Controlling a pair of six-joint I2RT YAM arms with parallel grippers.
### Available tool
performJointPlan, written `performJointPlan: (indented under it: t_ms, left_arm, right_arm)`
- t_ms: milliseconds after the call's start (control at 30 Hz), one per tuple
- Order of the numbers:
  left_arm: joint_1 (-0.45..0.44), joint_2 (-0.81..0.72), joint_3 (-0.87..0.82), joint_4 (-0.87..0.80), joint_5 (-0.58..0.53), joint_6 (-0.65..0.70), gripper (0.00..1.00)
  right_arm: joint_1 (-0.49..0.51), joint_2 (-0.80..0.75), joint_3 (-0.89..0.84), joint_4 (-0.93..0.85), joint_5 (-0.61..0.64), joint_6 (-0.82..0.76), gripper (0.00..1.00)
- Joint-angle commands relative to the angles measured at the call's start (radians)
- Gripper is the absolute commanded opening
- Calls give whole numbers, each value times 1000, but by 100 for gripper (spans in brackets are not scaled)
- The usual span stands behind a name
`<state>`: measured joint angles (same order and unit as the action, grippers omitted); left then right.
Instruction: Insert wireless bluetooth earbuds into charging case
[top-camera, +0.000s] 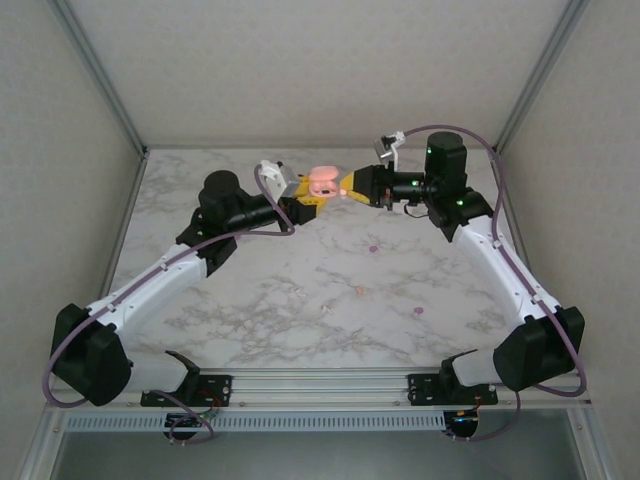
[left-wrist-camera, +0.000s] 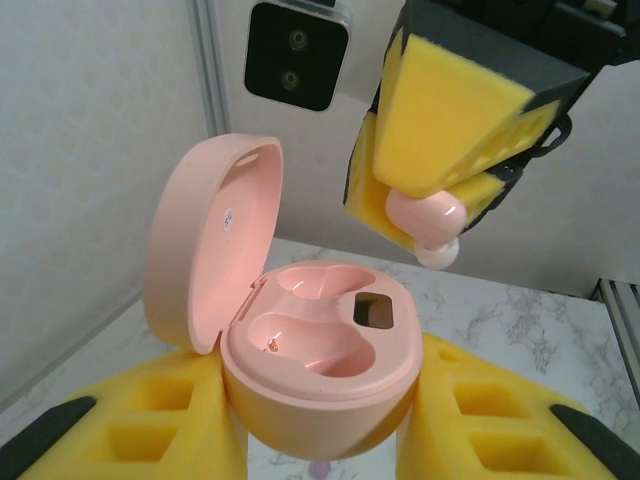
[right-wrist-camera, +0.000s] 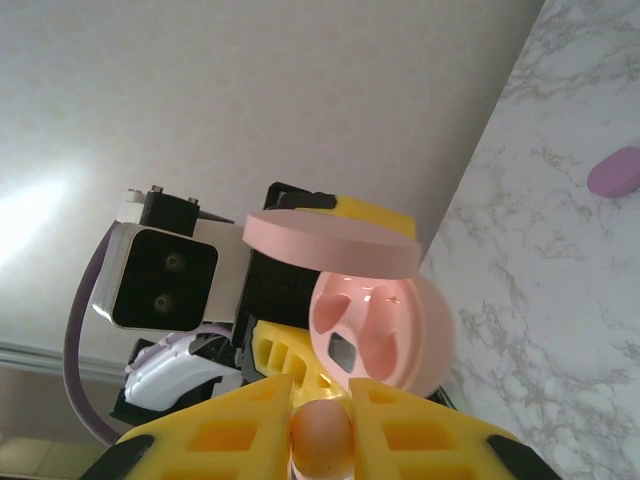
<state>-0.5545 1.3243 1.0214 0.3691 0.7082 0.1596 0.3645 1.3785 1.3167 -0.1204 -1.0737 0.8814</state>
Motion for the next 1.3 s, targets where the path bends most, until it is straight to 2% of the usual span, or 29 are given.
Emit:
performJointPlan:
  t_ms: [0, 167, 267, 1000, 1267]
  left_arm:
    - [-5, 21, 22, 26, 35, -11, 19]
    - [-9, 26, 31, 2, 46, 2, 19]
    - [-10, 22, 34, -1, 50, 2, 19]
    - [-28, 29, 63, 5, 79, -23, 20]
    - [-33, 32, 69, -2, 86, -20, 20]
  right_arm:
    - [17, -12, 44, 2, 18, -53, 19]
    - [21, -2, 53, 30, 41, -45, 19]
    - [22, 6, 77, -31, 86, -84, 19]
    - [34, 50, 85, -131, 140, -172, 18]
    - [34, 43, 75, -88, 167, -152, 18]
